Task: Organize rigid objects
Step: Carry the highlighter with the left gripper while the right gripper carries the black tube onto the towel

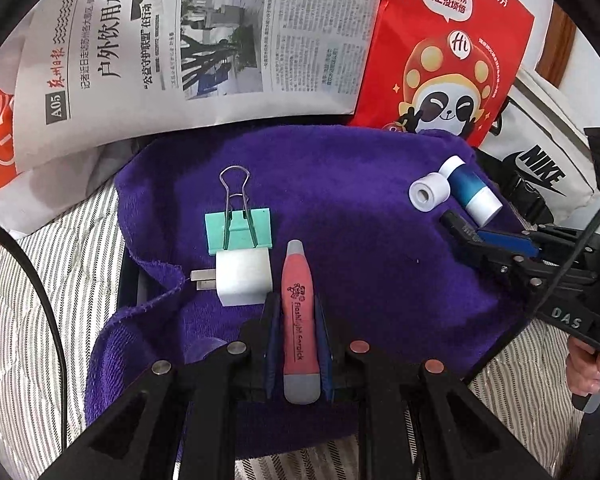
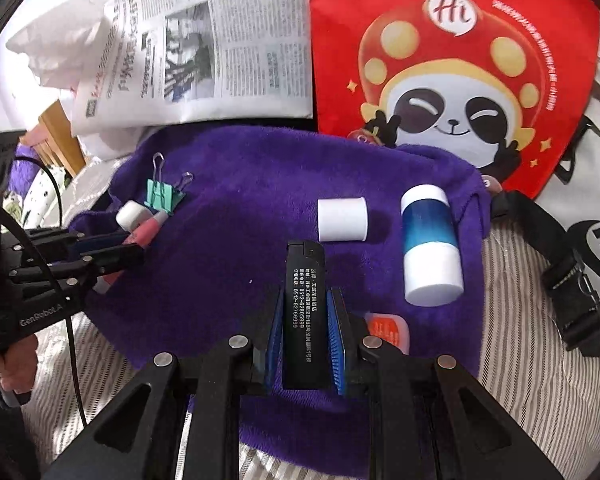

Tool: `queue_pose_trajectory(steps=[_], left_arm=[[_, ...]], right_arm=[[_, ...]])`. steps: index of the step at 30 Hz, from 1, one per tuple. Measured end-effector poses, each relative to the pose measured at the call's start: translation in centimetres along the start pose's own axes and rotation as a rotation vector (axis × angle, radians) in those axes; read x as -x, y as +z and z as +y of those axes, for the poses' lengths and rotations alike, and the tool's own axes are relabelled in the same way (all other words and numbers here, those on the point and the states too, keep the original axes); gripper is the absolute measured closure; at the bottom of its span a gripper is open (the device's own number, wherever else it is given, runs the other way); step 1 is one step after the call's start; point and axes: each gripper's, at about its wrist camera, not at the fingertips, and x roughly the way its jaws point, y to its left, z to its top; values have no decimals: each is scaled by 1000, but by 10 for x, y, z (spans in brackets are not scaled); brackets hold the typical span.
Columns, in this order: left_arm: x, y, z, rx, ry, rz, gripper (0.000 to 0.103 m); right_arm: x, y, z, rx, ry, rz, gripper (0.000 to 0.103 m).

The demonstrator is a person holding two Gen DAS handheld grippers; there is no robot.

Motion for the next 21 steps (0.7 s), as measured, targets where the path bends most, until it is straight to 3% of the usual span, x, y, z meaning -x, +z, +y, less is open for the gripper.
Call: queue_pose_trajectory(steps=[21], left_arm=[[-1,3,1,-2,-6,8,86]], right_arm=[[-14,1,9,49,-15,21,81]])
